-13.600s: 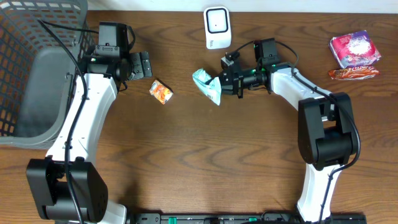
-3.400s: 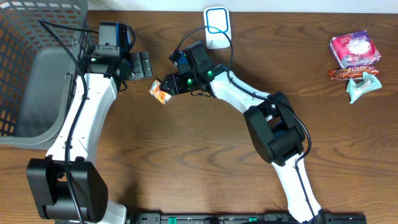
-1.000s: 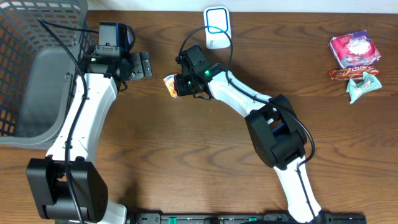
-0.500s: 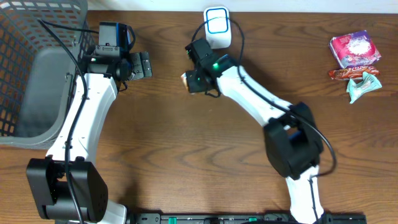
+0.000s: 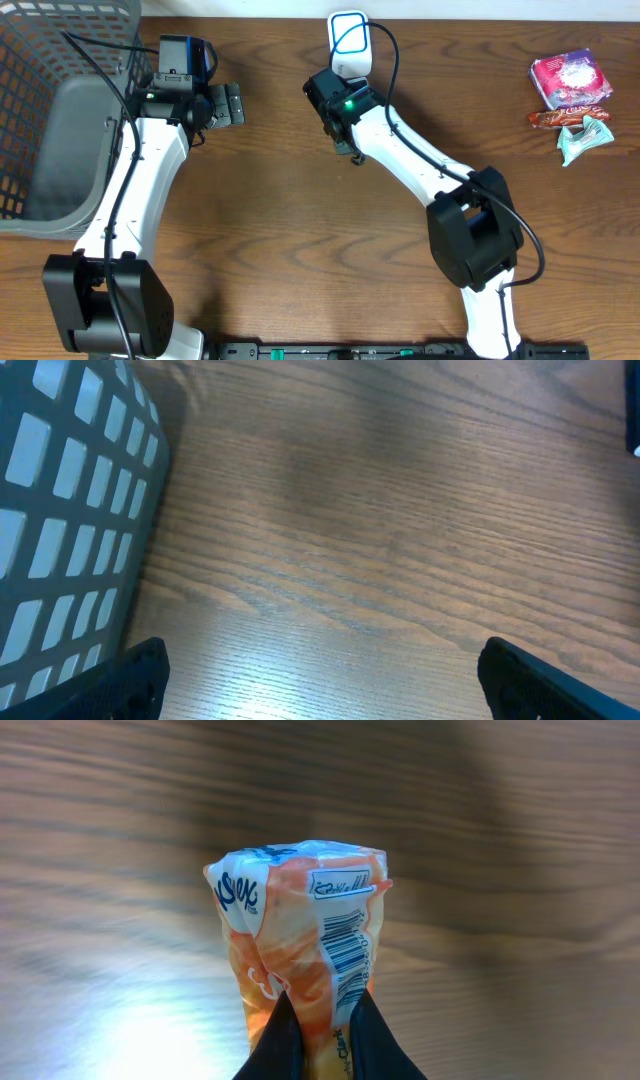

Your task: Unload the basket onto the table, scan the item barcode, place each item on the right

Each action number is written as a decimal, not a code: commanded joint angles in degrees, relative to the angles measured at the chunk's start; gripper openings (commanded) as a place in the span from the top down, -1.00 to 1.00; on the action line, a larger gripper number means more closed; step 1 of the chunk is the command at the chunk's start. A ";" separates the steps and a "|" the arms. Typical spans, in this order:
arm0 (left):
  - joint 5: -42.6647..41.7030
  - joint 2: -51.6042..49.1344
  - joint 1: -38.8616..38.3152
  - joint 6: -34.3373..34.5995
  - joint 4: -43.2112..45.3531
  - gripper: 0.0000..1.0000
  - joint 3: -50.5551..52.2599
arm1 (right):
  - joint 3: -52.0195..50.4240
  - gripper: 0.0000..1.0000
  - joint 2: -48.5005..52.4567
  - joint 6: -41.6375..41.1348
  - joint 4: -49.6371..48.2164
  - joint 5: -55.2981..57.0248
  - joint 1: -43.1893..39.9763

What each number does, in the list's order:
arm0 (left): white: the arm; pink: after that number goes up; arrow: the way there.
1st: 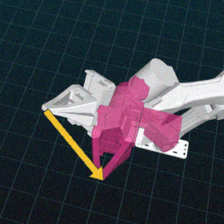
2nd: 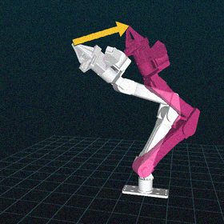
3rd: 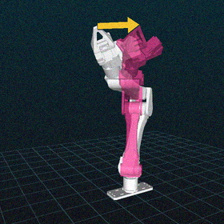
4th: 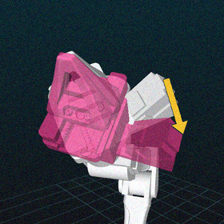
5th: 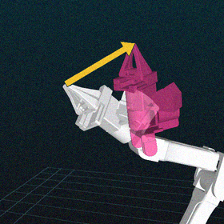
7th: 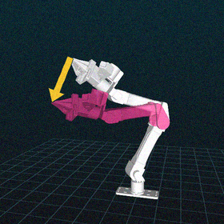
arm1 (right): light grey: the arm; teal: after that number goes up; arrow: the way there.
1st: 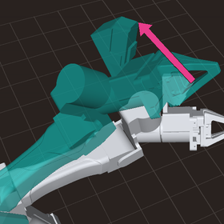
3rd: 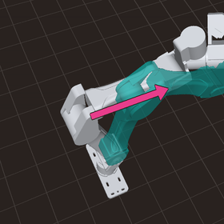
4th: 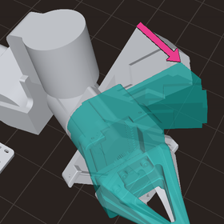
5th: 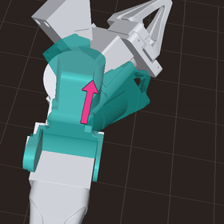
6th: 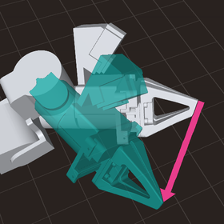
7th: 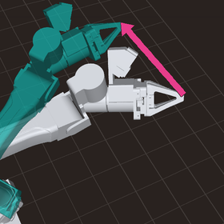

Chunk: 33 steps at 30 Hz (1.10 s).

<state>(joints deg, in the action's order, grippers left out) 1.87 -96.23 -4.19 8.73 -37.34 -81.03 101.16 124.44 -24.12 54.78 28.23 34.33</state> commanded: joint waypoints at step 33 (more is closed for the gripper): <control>0.52 -0.39 0.26 -0.52 -0.13 -0.96 0.17 | 2.95 -0.42 5.64 1.01 -8.79 -4.90 7.21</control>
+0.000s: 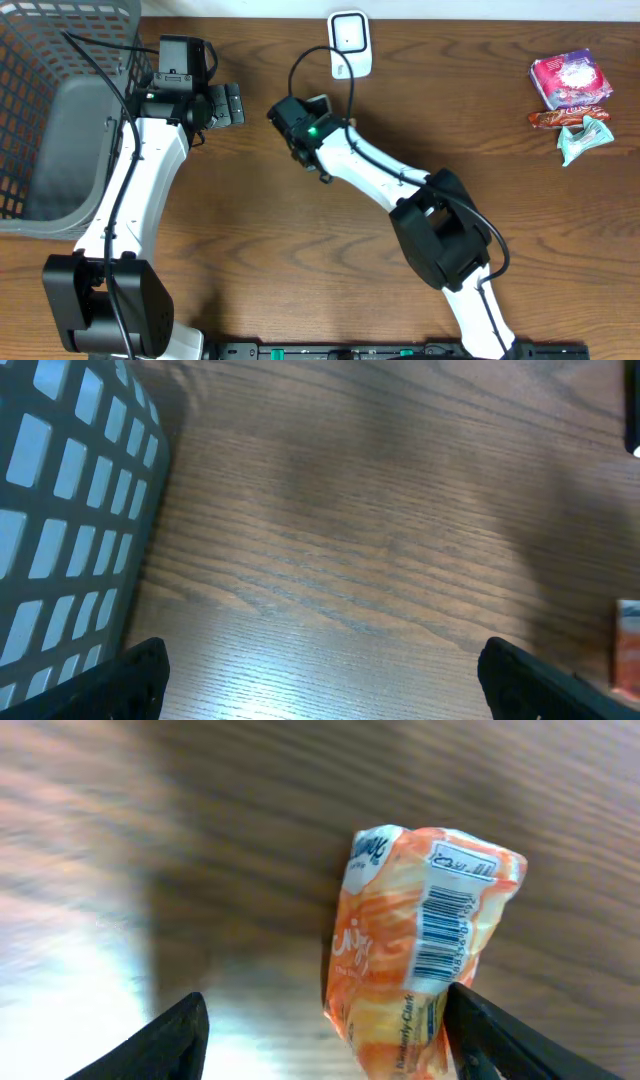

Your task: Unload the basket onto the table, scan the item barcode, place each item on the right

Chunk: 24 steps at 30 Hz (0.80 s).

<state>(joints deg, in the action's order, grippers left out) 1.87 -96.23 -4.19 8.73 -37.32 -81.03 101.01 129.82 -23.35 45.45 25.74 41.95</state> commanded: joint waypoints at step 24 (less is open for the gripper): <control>0.55 -0.39 0.26 -0.52 -0.15 -0.96 0.17 | 12.74 -0.76 0.39 2.84 14.05 -33.14 -18.10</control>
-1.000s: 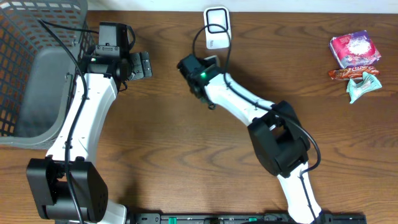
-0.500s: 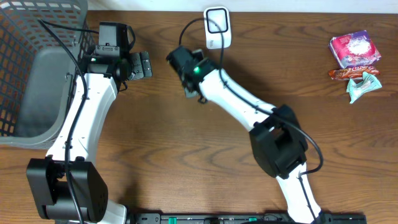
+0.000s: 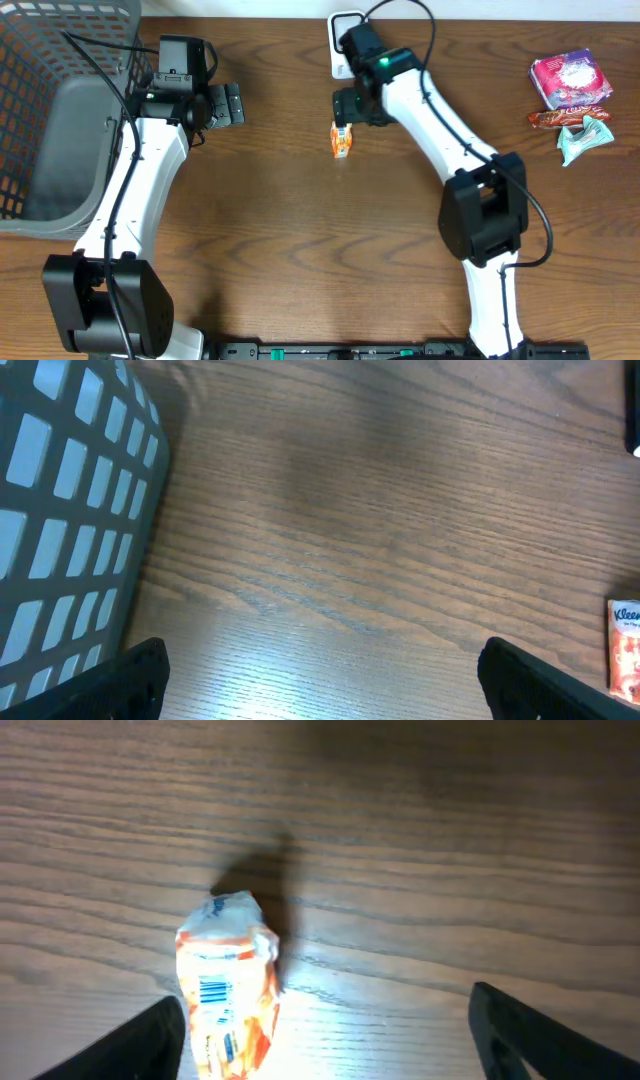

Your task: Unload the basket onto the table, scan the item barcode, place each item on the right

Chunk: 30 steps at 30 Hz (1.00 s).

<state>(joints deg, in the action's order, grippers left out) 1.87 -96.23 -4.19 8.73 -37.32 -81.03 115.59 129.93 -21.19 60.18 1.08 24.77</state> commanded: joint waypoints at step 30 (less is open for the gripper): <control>0.55 -0.39 0.26 -0.52 -0.15 -0.96 0.17 | -11.65 0.24 1.68 -2.36 -17.68 -0.90 4.79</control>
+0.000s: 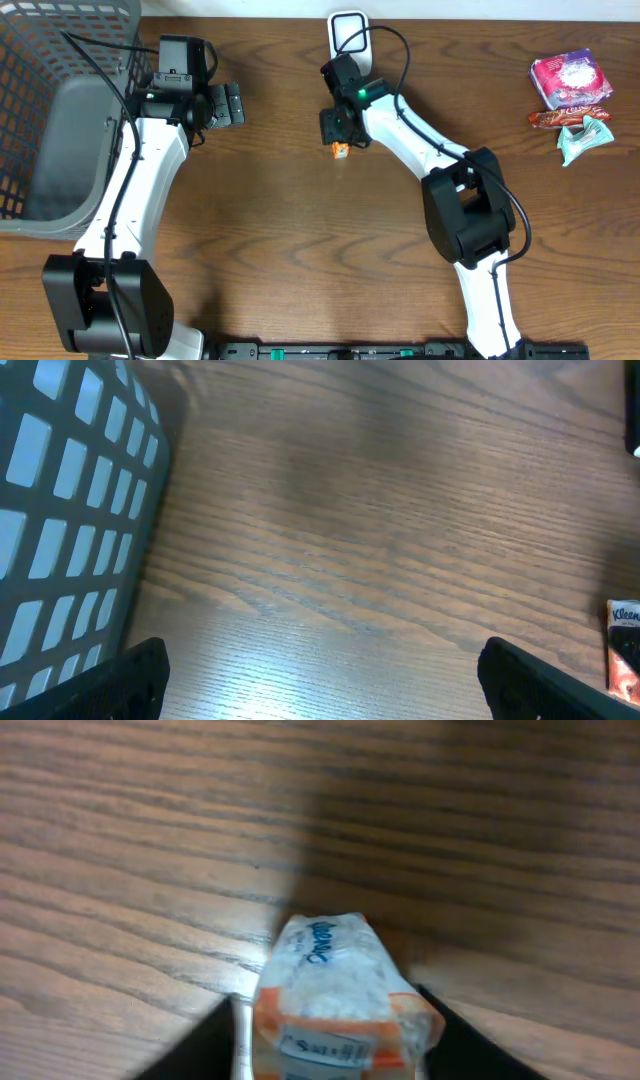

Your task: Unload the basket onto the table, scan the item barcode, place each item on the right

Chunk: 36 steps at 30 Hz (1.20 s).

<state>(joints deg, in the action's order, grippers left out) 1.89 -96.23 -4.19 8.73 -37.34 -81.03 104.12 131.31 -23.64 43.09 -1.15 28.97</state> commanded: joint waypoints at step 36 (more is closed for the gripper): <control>0.50 -0.39 0.26 -0.52 -0.13 -0.96 0.17 | 2.60 -0.03 0.31 0.50 9.94 0.59 0.46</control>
<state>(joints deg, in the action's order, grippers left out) 1.87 -96.23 -4.19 8.73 -37.32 -81.03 107.79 131.31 -23.40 53.45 -0.45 29.02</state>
